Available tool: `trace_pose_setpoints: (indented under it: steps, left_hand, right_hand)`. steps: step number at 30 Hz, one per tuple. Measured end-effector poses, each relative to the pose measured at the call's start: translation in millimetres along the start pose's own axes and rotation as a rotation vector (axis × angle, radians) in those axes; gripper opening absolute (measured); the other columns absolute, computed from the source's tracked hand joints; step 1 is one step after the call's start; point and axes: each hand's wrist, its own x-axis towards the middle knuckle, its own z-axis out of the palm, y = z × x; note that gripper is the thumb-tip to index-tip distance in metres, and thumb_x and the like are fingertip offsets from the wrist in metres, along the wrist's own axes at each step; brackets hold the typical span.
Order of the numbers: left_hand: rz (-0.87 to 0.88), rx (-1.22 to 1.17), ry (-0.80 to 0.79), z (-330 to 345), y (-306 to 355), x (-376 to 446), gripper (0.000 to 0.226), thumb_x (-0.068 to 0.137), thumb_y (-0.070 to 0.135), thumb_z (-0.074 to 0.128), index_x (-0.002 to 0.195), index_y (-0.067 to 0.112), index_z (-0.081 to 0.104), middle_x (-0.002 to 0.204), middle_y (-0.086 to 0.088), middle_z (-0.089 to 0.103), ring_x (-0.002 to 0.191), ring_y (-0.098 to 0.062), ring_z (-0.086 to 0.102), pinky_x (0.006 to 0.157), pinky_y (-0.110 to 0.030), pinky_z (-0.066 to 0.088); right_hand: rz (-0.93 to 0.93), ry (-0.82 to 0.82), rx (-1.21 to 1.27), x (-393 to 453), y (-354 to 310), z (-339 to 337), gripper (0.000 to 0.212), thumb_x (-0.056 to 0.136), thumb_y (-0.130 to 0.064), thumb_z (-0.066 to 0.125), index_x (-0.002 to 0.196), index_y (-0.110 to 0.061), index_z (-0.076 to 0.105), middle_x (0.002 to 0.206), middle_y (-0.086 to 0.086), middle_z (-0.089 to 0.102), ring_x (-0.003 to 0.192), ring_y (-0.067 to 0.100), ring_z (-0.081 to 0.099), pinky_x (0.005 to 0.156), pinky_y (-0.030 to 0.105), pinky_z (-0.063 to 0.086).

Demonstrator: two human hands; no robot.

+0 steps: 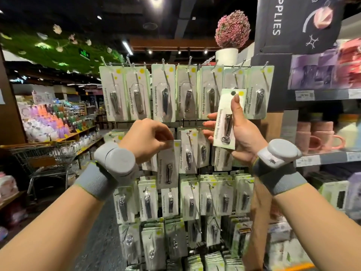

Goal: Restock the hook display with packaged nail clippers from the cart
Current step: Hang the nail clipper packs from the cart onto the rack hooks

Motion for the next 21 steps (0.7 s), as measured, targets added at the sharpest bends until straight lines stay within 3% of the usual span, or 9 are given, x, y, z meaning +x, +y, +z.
trace_pose_setpoints:
  steps: [7,13,21]
  left_hand:
    - [0.070,-0.023,0.056,28.4,36.1,19.3,0.011,0.079,0.010,0.074,0.090,0.012,0.075,0.084,0.003,0.071,0.078,-0.006,0.065,0.077,-0.009,0.049]
    - [0.158,0.096,0.165,45.4,61.5,36.1,0.007,0.080,0.012,0.071,0.087,0.013,0.075,0.084,0.000,0.073,0.080,-0.014,0.066,0.081,-0.028,0.051]
    - [0.146,0.146,0.109,48.7,77.1,44.8,0.007,0.080,0.016,0.073,0.086,0.017,0.075,0.079,0.002,0.072,0.075,-0.012,0.065,0.075,-0.023,0.049]
  right_hand:
    - [0.036,-0.014,-0.017,2.6,-10.4,-34.9,0.072,0.090,-0.066,0.027,0.093,-0.004,0.063,0.074,0.011,0.070,0.060,0.020,0.067,0.060,0.027,0.056]
    - [0.016,-0.039,-0.047,8.8,-19.5,-57.3,0.069,0.091,-0.064,0.028,0.089,-0.005,0.064,0.073,0.011,0.070,0.059,0.019,0.066,0.060,0.028,0.055]
    - [0.000,-0.043,-0.050,12.2,-22.8,-71.7,0.066,0.093,-0.061,0.029,0.091,-0.004,0.063,0.071,0.010,0.071,0.060,0.019,0.066,0.061,0.028,0.056]
